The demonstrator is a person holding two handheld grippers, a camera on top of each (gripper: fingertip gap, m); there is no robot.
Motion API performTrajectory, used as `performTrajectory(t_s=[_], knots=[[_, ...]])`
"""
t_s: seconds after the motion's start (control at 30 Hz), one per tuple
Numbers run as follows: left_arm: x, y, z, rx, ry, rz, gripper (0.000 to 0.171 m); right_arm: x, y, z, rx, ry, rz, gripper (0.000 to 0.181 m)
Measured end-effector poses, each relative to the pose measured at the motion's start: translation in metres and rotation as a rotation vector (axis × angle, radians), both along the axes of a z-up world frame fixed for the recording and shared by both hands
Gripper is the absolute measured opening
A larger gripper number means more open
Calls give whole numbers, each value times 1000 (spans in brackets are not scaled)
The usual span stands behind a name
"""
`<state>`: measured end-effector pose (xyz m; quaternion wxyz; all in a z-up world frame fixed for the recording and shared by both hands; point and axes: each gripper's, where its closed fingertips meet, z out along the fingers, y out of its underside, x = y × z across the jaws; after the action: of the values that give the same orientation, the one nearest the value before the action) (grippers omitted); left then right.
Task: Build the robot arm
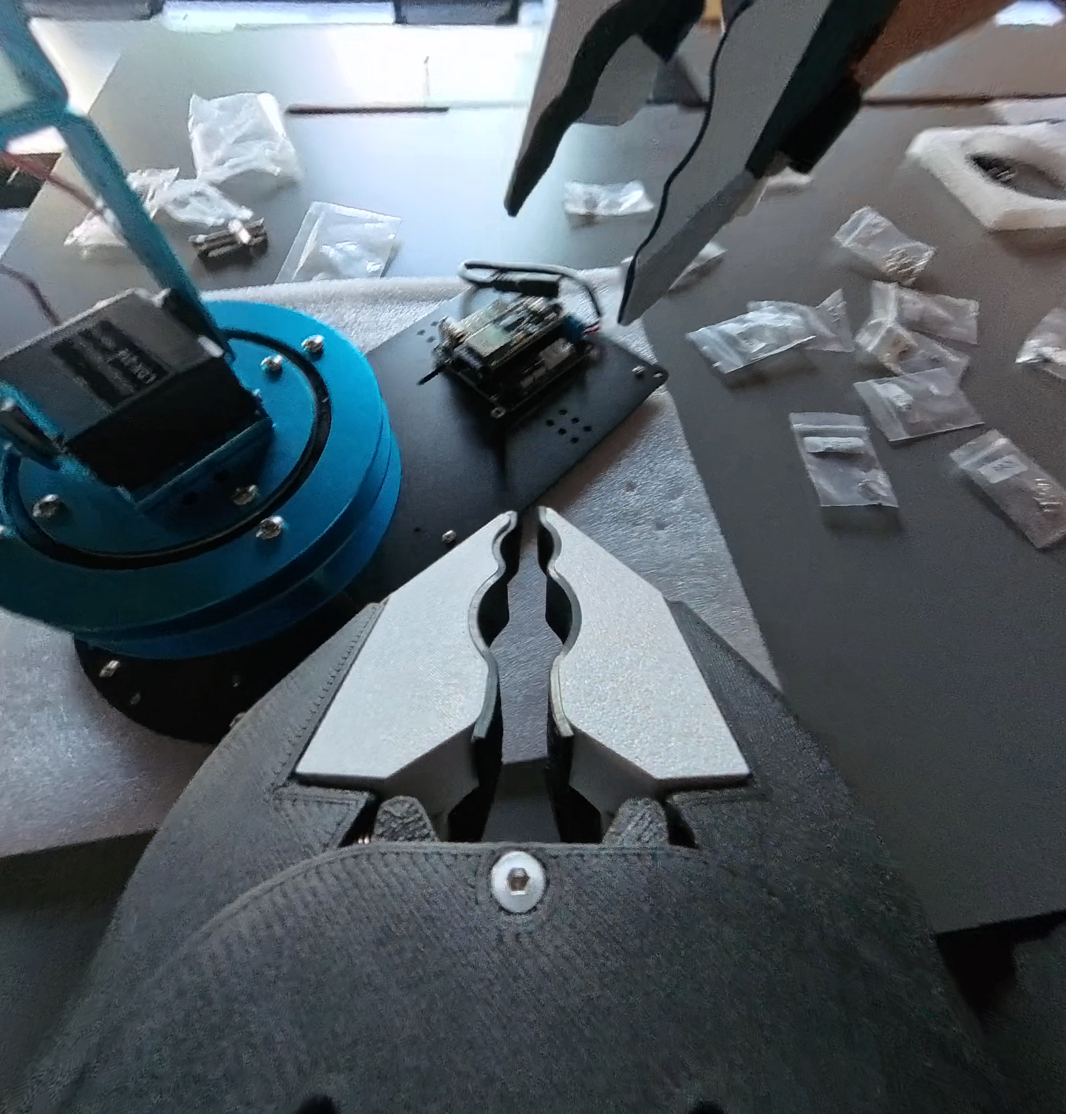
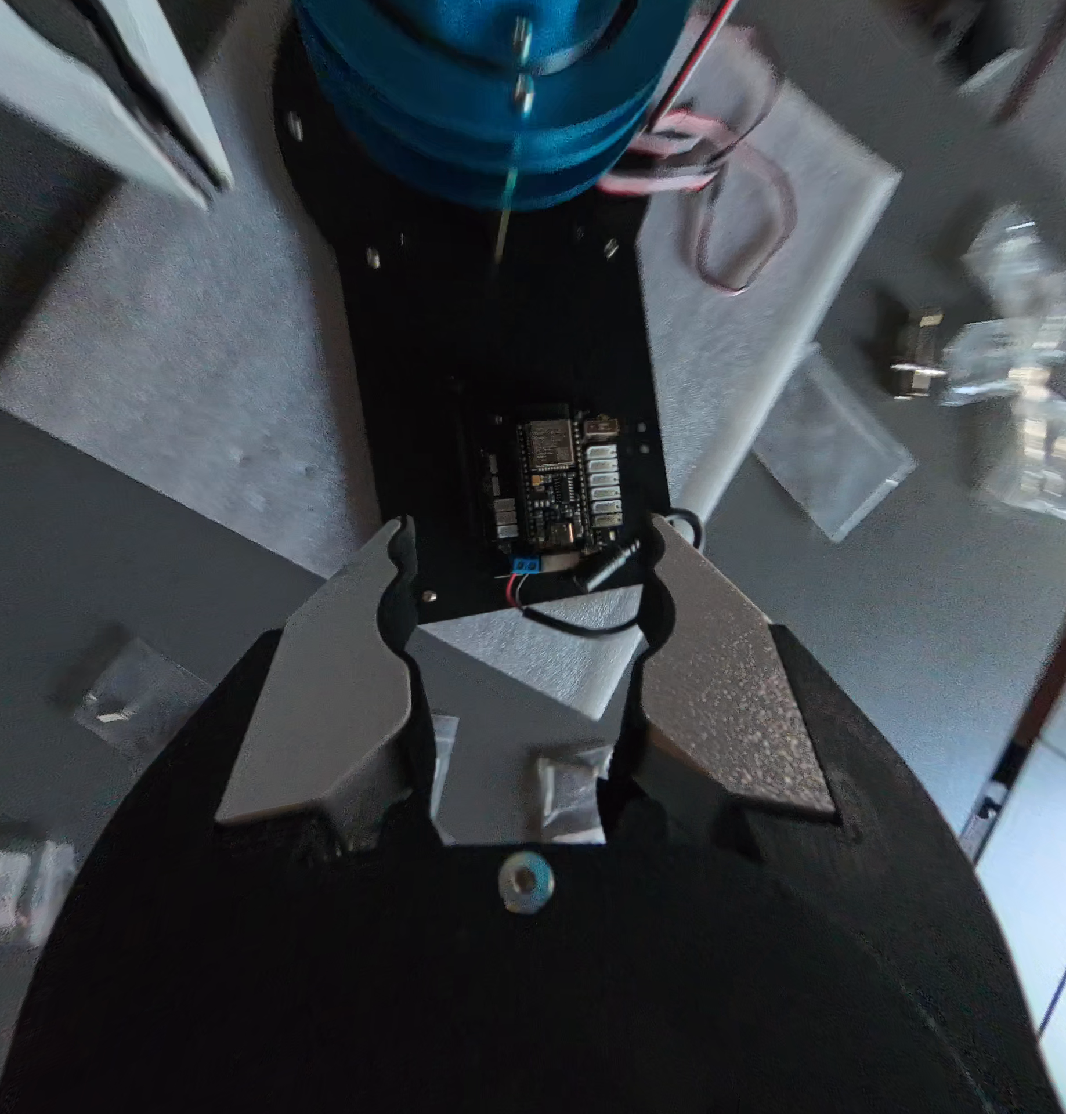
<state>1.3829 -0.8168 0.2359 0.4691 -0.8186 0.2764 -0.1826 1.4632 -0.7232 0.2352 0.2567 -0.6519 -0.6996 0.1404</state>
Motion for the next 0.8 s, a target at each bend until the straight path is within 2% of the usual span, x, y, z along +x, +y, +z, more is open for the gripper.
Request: performTrajectory(t_s=[0.1,0.17,0.23,0.3,0.37,0.47,0.57,0.7,0.8], knots=[[23,-12,14,73,-76,-110,4,29,-33,49,128,307,-150,71],[48,-23,24,121,-140,-218,8,70,-62,72,212,475,-302,71],[77,-35,30,147,-196,-330,14,123,-92,78,256,605,-513,78],[109,-48,37,149,-262,-445,19,181,-126,74,305,676,-732,85],[143,-64,47,123,-333,-556,26,237,-164,73,396,743,-922,83],[193,-80,59,106,-361,-670,29,318,-222,76,573,782,-1153,82],[246,-93,71,119,-330,-742,33,384,-273,82,679,773,-1283,80],[324,-104,95,138,-313,-774,37,469,-317,87,760,684,-1366,78],[385,-108,112,137,-279,-782,42,538,-330,96,758,681,-1401,77]])
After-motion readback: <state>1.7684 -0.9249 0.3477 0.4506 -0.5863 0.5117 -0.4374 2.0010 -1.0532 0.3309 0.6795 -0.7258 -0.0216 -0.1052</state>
